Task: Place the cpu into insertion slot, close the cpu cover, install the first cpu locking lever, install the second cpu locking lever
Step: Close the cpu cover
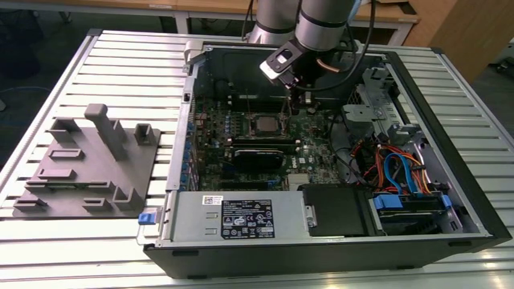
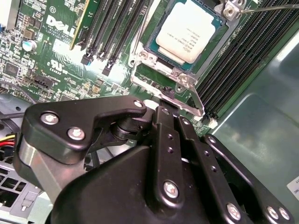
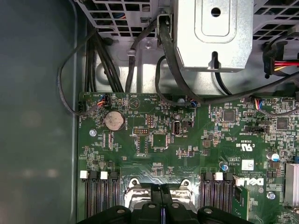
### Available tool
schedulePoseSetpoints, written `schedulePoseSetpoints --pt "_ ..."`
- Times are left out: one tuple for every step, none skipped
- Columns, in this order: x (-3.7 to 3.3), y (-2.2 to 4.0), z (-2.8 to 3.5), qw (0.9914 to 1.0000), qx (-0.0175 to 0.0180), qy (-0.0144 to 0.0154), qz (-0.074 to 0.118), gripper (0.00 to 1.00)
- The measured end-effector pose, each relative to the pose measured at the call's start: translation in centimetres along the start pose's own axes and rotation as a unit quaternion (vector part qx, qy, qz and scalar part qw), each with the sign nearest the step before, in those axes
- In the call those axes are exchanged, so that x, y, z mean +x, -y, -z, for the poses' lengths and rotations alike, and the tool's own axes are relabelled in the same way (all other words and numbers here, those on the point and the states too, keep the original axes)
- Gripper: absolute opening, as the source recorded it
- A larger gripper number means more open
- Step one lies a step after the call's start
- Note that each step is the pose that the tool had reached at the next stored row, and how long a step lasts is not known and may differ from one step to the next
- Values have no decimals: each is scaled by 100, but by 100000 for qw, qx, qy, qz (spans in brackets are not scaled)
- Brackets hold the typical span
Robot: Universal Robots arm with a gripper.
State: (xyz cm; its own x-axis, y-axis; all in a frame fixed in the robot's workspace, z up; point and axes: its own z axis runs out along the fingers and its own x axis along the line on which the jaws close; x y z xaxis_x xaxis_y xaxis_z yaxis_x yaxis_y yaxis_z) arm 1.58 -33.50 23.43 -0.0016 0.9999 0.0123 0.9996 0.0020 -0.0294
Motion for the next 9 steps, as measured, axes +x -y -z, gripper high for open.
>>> schedulePoseSetpoints --pt "0 2 -1 100000 15 -2 -4 10" --pt "0 2 -2 100000 30 -5 2 10" --pt "0 3 -2 100000 46 -2 3 10" --pt "0 5 -3 100000 58 -1 -5 10" --pt "0 6 -4 100000 71 -2 -2 10" --pt "0 8 -5 100000 84 -2 -6 10" --pt "0 10 -6 100000 98 1 -6 10" --pt "0 12 -7 100000 106 0 -7 10" --pt "0 14 -8 100000 117 -2 -5 10"
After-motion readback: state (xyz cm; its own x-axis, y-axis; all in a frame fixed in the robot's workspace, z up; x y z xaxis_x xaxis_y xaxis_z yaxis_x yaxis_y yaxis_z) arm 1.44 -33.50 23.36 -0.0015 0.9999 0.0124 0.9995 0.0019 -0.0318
